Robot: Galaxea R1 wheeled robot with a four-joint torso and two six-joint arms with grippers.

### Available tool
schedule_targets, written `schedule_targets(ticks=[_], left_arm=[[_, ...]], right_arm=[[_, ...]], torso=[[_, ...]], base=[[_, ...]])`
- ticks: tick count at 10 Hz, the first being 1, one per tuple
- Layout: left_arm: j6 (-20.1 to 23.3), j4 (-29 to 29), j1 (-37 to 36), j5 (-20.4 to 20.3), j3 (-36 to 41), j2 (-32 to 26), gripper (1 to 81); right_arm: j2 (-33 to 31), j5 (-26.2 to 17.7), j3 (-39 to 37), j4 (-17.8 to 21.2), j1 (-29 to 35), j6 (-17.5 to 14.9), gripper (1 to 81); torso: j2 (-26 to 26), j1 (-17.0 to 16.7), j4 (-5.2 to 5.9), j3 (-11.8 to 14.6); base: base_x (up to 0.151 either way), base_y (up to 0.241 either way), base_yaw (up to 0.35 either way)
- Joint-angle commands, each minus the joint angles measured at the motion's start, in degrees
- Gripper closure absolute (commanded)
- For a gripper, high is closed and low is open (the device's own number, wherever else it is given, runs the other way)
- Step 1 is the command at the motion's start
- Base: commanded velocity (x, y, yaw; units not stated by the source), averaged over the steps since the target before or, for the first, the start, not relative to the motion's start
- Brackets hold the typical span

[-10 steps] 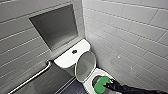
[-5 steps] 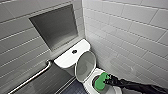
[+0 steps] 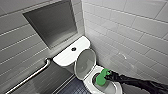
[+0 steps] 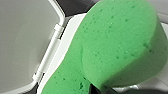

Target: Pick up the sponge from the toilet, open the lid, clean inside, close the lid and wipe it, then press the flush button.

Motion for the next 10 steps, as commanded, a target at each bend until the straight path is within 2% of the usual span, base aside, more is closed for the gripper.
schedule_targets(ticks=[1, 2, 3, 5, 7, 10], left_arm=[[0.1, -0.51, 1.41, 5.0, 0.19, -0.63, 1.0], [0.1, -0.51, 1.41, 5.0, 0.19, -0.54, 1.0], [0.1, -0.42, 1.41, 5.0, 0.19, -0.63, 1.0], [0.18, -0.42, 1.41, 5.0, -0.95, -0.02, 1.0], [0.19, -0.33, 1.41, 4.91, -2.53, 1.22, 1.0], [0.19, -0.15, 1.41, 4.91, -3.41, 1.92, 1.0]], right_arm=[[0.28, -1.52, 0.85, -0.66, 8.26, -0.08, 81.1], [0.54, -1.52, 0.84, -1.0, 9.13, -0.08, 81.1], [0.81, -1.61, 0.93, -1.18, 10.28, -0.17, 81.1], [2.21, -2.13, 1.2, -2.14, 12.74, -0.25, 81.1], [3.18, -4.68, 2.25, -3.21, 13.8, -0.17, 81.1], [4.15, -4.78, 0.49, -3.73, 13.09, -0.34, 81.1]], torso=[[0.0, 0.0, 0.0, -5.33], [0.0, 0.02, 0.0, -1.92], [0.02, 0.02, 0.0, -3.71], [0.04, 0.05, 0.0, -4.85], [0.06, 0.06, 0.0, -4.78], [0.09, 0.06, 0.0, -4.78]], base=[[0.0, 0.0, 0.0], [0.0, 0.0, 0.0], [0.0, 0.0, 0.0], [0.0, 0.0, 0.0], [0.0, 0.0, 0.0], [0.0, 0.0, 0.0]])
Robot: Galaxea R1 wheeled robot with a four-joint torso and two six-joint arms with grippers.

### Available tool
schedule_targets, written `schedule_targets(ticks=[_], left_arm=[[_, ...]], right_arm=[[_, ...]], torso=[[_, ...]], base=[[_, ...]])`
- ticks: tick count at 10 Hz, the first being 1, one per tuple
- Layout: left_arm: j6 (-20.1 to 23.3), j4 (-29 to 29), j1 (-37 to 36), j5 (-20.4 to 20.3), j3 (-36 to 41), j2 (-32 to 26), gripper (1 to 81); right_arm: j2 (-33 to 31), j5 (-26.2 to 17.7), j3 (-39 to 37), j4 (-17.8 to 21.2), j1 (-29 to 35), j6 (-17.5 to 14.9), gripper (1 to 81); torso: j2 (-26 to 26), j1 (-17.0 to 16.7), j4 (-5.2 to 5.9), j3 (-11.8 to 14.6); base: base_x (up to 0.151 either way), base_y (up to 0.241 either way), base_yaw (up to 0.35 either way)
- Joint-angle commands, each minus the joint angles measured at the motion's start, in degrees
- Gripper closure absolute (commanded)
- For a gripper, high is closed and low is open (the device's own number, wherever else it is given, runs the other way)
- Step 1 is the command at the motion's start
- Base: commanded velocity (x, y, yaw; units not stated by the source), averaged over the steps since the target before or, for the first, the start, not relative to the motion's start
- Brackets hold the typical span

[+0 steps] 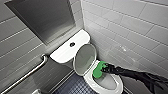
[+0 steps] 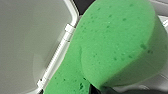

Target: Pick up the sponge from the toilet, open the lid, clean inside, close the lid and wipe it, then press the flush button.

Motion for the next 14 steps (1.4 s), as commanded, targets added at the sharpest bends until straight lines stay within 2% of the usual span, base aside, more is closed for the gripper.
schedule_targets(ticks=[1, 6, 8, 10, 14], left_arm=[[0.17, -0.25, 2.18, 5.13, -0.11, -0.81, 1.0], [0.17, -0.43, 2.44, 5.3, -0.11, -0.73, 1.0], [0.26, -0.34, 2.44, 5.3, -0.11, -0.55, 1.0], [0.26, -0.34, 2.45, 5.22, -0.11, -0.38, 1.0], [0.26, -0.17, 2.45, 5.22, -0.11, 0.15, 1.0]], right_arm=[[1.09, -1.72, -0.31, -0.95, 6.71, -0.21, 81.1], [-0.58, -0.66, -4.01, -0.6, 4.78, 0.14, 81.1], [-3.82, 1.35, -0.77, 0.01, 3.9, 0.4, 81.1], [-9.44, 4.17, 7.05, -0.07, 1.36, 2.25, 81.1], [-19.38, 6.37, 16.38, -0.07, -1.99, 3.92, 81.1]], torso=[[0.0, 0.0, 0.0, 0.0], [0.0, 0.0, 0.0, 0.0], [0.02, 0.0, 0.0, 0.0], [0.02, 0.0, 0.0, 0.0], [0.02, 0.0, 0.0, -0.02]], base=[[0.0, 0.0, 0.0], [0.0, 0.0, 0.0], [0.0, 0.0, 0.0], [0.0, 0.0, 0.0], [0.0, 0.0, 0.0]])
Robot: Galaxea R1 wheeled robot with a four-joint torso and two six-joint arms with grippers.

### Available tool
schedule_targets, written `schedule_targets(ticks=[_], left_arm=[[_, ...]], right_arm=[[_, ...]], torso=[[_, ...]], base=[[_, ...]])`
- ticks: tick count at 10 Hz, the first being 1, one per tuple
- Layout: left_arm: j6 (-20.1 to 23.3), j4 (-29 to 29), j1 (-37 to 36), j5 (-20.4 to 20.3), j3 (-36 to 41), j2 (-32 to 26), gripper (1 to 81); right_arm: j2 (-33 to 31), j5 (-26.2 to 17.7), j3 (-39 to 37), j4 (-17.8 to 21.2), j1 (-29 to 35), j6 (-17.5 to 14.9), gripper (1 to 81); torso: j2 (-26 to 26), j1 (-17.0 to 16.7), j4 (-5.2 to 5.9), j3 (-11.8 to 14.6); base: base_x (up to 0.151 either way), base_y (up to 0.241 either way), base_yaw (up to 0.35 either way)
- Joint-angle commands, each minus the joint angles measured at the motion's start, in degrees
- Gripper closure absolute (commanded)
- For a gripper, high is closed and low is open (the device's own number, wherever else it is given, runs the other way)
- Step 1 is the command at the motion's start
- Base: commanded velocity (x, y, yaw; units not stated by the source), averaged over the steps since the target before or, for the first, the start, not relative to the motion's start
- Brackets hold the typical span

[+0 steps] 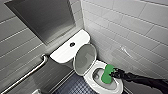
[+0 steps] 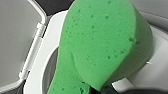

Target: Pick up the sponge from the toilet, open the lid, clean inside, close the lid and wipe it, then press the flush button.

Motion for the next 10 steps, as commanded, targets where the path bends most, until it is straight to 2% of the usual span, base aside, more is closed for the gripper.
schedule_targets(ticks=[1, 5, 8, 10], left_arm=[[0.26, -0.08, 2.42, 5.22, 0.09, -0.69, 1.0], [0.35, 0.19, 2.42, 5.22, 0.09, 0.02, 1.0], [0.52, 0.27, 2.42, 5.39, 0.0, 0.63, 1.0], [0.61, 0.45, 2.42, 5.39, -0.44, 1.33, 1.0]], right_arm=[[-6.25, 1.87, 6.42, 0.12, 1.44, 2.12, 81.1], [-8.98, 6.26, 6.42, 1.26, -3.92, 2.82, 81.1], [-14.95, 11.53, 10.46, 4.42, -8.23, 2.82, 81.1], [-17.24, 12.77, 12.92, 4.6, -11.04, 2.82, 81.1]], torso=[[0.0, 0.0, 0.0, 0.0], [0.0, 0.0, 0.0, 0.0], [0.0, 0.0, 0.0, 0.0], [0.0, 0.0, 0.02, 0.0]], base=[[0.0, 0.0, 0.0], [0.0, 0.0, 0.0], [0.0, 0.0, 0.0], [0.0, 0.0, 0.0]])
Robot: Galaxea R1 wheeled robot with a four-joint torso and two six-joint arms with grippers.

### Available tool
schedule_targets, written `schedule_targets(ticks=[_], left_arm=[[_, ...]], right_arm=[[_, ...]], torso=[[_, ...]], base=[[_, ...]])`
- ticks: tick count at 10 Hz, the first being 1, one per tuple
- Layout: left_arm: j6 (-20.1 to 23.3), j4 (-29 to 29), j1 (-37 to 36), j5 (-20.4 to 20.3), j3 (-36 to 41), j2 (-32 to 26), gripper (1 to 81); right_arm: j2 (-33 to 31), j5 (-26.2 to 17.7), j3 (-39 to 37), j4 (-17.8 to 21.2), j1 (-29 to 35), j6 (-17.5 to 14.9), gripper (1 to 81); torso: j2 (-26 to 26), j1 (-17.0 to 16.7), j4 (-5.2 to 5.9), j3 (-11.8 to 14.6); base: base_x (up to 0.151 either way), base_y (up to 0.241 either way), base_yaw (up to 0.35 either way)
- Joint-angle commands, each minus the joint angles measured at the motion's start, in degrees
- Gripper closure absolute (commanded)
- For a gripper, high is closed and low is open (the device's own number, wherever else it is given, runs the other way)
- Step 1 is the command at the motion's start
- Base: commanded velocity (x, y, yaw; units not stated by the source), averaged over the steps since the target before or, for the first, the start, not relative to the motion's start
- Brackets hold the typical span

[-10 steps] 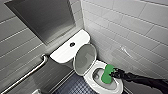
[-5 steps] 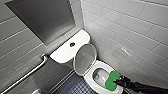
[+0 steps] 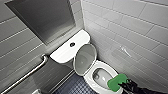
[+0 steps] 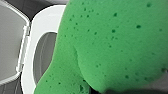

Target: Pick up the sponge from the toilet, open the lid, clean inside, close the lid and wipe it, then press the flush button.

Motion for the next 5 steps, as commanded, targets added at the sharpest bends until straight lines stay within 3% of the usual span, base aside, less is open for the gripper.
schedule_targets(ticks=[1, 3, 5], left_arm=[[0.26, 0.27, 2.42, 5.25, -0.75, 0.73, 1.0], [0.26, 0.35, 2.42, 4.89, -3.12, 2.14, 1.0], [0.26, 0.7, 2.42, 4.89, -3.56, 2.66, 1.0]], right_arm=[[-4.98, -1.51, 4.64, 1.76, -0.67, 0.15, 81.1], [-5.16, -1.42, 6.75, 1.76, -1.64, 0.15, 81.1], [-5.51, -2.21, 9.04, 2.03, 1.69, 0.15, 81.1]], torso=[[0.0, 0.0, 0.0, 0.0], [0.0, 0.0, 0.0, 0.02], [0.0, 0.0, 0.0, 0.02]], base=[[0.0, 0.0, 0.0], [0.0, 0.0, 0.0], [0.0, 0.0, 0.0]])
